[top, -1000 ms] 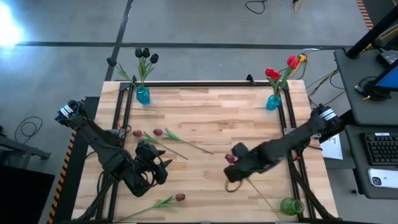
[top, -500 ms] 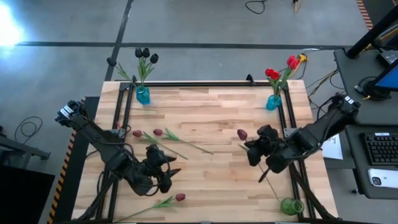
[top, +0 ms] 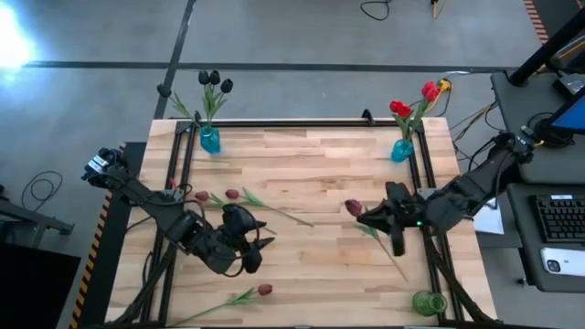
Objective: Sort flowers into vase by color
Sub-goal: Put the dark red tulip into the green vase
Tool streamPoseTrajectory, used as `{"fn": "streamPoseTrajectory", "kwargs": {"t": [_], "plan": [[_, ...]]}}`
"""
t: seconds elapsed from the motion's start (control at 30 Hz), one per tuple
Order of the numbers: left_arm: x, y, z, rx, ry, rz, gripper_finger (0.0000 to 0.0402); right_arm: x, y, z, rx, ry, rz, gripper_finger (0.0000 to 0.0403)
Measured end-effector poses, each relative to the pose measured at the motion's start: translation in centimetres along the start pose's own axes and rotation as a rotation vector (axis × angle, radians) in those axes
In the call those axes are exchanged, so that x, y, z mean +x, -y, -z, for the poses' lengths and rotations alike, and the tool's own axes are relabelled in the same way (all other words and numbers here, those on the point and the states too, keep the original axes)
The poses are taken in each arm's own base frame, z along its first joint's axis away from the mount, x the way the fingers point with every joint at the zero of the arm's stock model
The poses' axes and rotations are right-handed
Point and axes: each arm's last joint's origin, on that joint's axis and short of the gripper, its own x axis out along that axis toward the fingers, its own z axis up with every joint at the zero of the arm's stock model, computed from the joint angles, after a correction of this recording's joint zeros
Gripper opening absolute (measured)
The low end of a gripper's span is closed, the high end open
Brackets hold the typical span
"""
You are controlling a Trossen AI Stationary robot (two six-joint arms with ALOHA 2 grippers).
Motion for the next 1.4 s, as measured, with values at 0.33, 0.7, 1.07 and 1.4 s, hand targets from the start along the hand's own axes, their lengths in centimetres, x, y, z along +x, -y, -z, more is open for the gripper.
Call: {"fn": "streamPoseTrajectory", "kwargs": {"t": [0.33, 0.7, 1.07, 1.4], "plan": [[0.9, 1.7, -1.6, -0.061, 0.13, 0.124, 0.0224, -4.7, -0.3, -0.6, -0.165, -0.039, -0.375, 0.0012], [2.1, 2.7, -3.0, -0.184, 0.277, 0.17, 0.0224, -6.9, 1.3, 0.7, -0.196, 0.021, -0.776, 0.0012], [1.5, 2.9, -3.9, -0.305, 0.321, 0.225, 0.0224, -6.4, 1.1, 2.9, -0.211, 0.064, -1.189, 0.0012], [1.5, 2.9, -4.0, -0.379, 0.319, 0.241, 0.0224, -7.0, -0.3, 4.1, -0.278, 0.053, -1.33, 0.0012]]}}
